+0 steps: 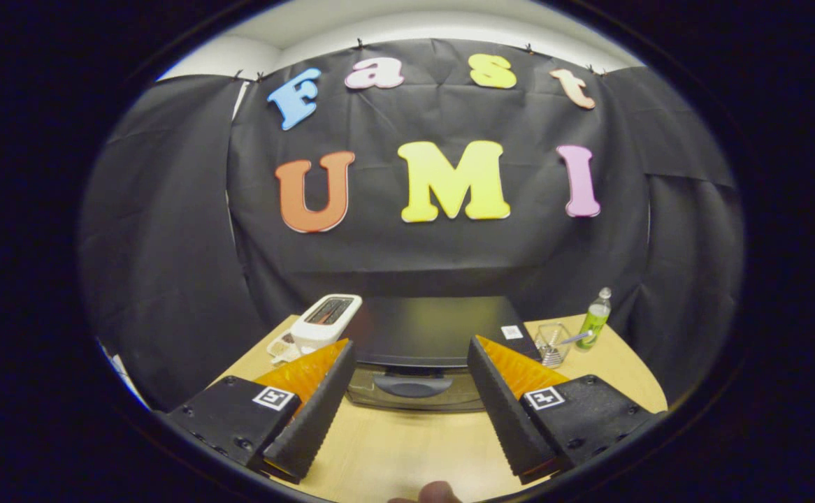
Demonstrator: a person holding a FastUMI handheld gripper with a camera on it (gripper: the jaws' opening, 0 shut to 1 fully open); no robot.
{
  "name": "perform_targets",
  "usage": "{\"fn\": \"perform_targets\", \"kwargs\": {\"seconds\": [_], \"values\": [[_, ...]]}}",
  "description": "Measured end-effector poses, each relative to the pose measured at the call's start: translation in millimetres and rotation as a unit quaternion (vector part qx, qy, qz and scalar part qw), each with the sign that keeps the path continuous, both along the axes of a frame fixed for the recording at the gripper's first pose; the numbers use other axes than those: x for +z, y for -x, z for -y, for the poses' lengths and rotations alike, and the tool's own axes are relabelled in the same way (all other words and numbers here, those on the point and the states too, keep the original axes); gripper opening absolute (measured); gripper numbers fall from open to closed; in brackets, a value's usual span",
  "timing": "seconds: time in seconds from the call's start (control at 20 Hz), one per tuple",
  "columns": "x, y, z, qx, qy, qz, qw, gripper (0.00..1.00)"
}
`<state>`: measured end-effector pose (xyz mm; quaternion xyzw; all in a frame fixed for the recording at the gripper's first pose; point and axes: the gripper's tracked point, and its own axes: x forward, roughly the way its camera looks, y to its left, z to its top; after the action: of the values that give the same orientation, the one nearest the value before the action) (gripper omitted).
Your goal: Open the toaster oven, put the food inside, and close the toaster oven door.
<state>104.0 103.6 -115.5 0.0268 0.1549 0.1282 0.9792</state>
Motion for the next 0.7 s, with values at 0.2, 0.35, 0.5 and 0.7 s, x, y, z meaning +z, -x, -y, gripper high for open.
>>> {"fn": "perform_targets", "kwargs": {"seconds": [0.2, 0.35, 0.5, 0.7], "values": [[-41.3, -41.5, -9.0, -0.011, 0.014, -0.035, 0.999, 1.0], [-68.8, -69.6, -10.8, -0.021, 0.024, -0.056, 0.998, 1.0], [-88.7, -84.3, -12.3, -0.023, 0.046, -0.064, 0.997, 1.0], [-97.2, -88.1, -15.1, -0.027, 0.066, -0.055, 0.996, 1.0]]}}
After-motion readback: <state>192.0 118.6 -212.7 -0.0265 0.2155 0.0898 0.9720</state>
